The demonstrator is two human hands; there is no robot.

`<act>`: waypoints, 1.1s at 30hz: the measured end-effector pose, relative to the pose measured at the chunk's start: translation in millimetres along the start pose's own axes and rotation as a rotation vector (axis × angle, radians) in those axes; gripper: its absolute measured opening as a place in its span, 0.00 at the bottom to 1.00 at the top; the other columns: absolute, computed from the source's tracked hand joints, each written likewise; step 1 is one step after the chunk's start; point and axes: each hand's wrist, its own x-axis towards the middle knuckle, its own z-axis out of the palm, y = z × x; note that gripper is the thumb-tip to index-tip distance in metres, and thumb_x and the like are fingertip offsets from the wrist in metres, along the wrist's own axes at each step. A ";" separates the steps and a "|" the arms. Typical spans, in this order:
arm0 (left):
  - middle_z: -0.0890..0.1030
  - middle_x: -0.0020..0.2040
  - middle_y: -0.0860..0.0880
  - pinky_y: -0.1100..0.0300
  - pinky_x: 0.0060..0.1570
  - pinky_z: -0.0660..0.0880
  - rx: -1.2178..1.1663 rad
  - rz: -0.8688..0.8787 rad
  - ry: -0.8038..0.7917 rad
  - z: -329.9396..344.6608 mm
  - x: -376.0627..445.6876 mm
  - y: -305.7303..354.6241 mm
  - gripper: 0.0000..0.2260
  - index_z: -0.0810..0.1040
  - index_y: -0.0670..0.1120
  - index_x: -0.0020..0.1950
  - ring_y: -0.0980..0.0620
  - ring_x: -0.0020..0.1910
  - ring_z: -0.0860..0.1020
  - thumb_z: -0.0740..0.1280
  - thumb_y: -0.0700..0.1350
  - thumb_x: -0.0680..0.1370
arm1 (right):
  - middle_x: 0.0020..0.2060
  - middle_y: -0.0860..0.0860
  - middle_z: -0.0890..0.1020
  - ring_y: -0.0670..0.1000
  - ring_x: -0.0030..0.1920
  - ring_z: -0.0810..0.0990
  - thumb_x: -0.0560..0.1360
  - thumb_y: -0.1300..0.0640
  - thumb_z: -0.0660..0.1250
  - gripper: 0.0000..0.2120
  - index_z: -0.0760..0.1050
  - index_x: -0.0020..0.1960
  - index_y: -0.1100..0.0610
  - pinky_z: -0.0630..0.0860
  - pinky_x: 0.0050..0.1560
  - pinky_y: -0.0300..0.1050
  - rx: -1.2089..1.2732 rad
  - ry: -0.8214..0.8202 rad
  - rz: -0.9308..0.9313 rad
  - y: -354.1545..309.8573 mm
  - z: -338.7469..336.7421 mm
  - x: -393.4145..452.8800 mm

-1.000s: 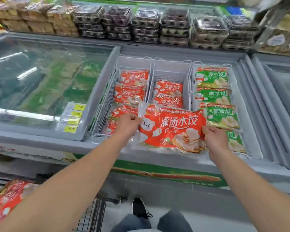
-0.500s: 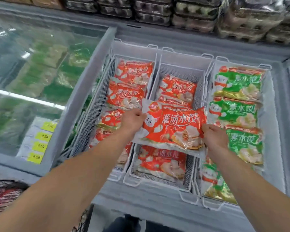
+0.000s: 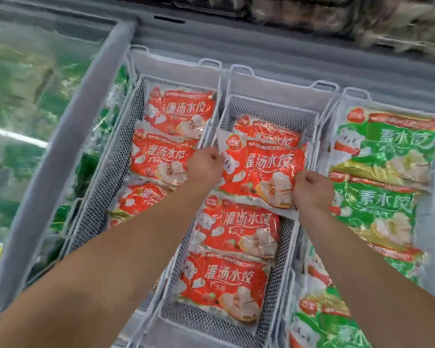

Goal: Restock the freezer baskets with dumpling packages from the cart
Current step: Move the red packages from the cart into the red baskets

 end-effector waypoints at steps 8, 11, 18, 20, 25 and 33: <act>0.63 0.76 0.38 0.48 0.69 0.63 0.509 0.207 -0.328 56.9 4.6 -34.7 0.30 0.57 0.40 0.78 0.37 0.72 0.66 0.63 0.46 0.80 | 0.71 0.59 0.67 0.58 0.71 0.65 0.75 0.54 0.67 0.29 0.64 0.73 0.60 0.65 0.71 0.51 -0.435 -0.367 -0.411 44.6 45.3 6.5; 0.46 0.81 0.40 0.48 0.76 0.49 0.712 0.233 -0.556 73.8 3.4 -61.2 0.33 0.48 0.43 0.81 0.38 0.79 0.49 0.61 0.49 0.82 | 0.78 0.57 0.56 0.61 0.78 0.52 0.76 0.54 0.65 0.35 0.54 0.79 0.56 0.54 0.77 0.54 -0.651 -0.695 -0.370 68.4 58.0 9.5; 0.33 0.80 0.50 0.39 0.75 0.57 0.729 0.141 -0.590 86.7 -1.5 -84.4 0.41 0.39 0.51 0.81 0.42 0.80 0.38 0.65 0.53 0.79 | 0.79 0.50 0.47 0.62 0.78 0.51 0.77 0.49 0.67 0.40 0.47 0.80 0.52 0.53 0.77 0.57 -0.718 -0.740 -0.340 81.2 64.8 5.0; 0.33 0.80 0.50 0.40 0.76 0.54 0.742 0.147 -0.581 86.0 -4.1 -83.7 0.41 0.39 0.51 0.81 0.42 0.80 0.38 0.66 0.52 0.79 | 0.80 0.50 0.46 0.62 0.78 0.49 0.77 0.49 0.67 0.41 0.45 0.80 0.51 0.53 0.76 0.57 -0.743 -0.738 -0.346 81.6 62.9 2.9; 0.44 0.82 0.46 0.40 0.75 0.57 0.758 0.188 -0.613 64.4 -16.0 -76.5 0.38 0.47 0.50 0.81 0.39 0.79 0.47 0.64 0.56 0.78 | 0.80 0.52 0.49 0.62 0.77 0.55 0.76 0.52 0.67 0.41 0.46 0.80 0.50 0.58 0.76 0.58 -0.776 -0.738 -0.304 70.4 44.1 -12.3; 0.73 0.70 0.41 0.51 0.66 0.71 0.551 0.296 -0.456 -13.7 -94.7 -63.7 0.24 0.69 0.41 0.72 0.41 0.68 0.73 0.62 0.54 0.81 | 0.73 0.55 0.65 0.59 0.70 0.68 0.75 0.52 0.66 0.29 0.65 0.74 0.55 0.70 0.68 0.55 -0.750 -0.609 -0.420 38.2 -15.0 -97.7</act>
